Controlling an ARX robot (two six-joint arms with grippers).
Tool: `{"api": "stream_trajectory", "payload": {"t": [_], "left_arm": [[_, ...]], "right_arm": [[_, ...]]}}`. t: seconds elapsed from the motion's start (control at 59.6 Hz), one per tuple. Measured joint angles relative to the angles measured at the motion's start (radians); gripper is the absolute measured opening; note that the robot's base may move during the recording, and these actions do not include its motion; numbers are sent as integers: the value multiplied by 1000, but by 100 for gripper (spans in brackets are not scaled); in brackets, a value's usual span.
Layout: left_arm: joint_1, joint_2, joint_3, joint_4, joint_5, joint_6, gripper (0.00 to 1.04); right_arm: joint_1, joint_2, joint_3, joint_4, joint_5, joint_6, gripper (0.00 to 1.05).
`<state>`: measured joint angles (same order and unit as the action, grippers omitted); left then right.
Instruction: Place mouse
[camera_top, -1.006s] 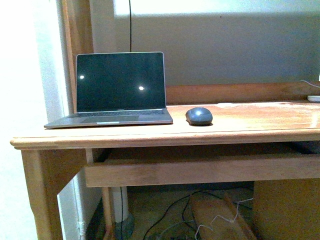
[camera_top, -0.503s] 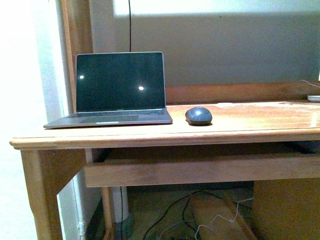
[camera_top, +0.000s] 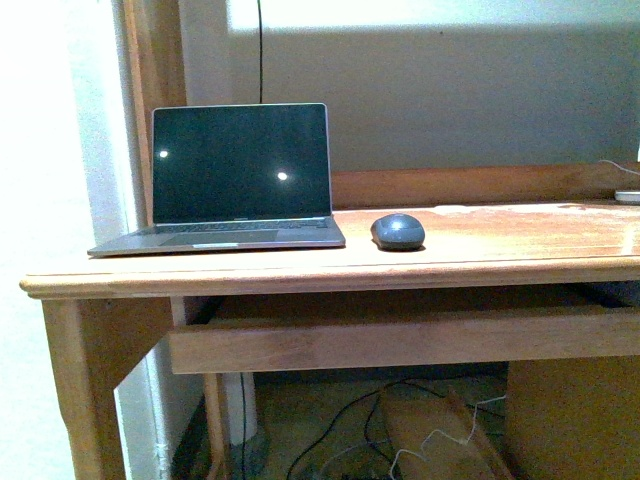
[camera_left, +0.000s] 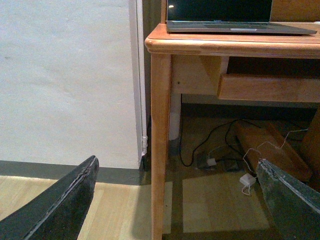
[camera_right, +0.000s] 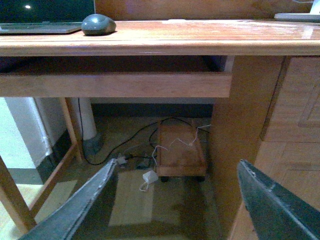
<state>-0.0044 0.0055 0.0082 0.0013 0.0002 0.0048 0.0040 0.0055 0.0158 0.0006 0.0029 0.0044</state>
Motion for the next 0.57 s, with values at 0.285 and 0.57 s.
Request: {"api": "stream_trajectory", "payload": {"t": [0.285, 0.57], "left_arm": [[0, 0, 0, 0, 0, 0, 97], [0, 0, 0, 0, 0, 0, 97]], "right_arm": [[0, 0, 0, 0, 0, 0, 97], [0, 0, 0, 0, 0, 0, 97]]}}
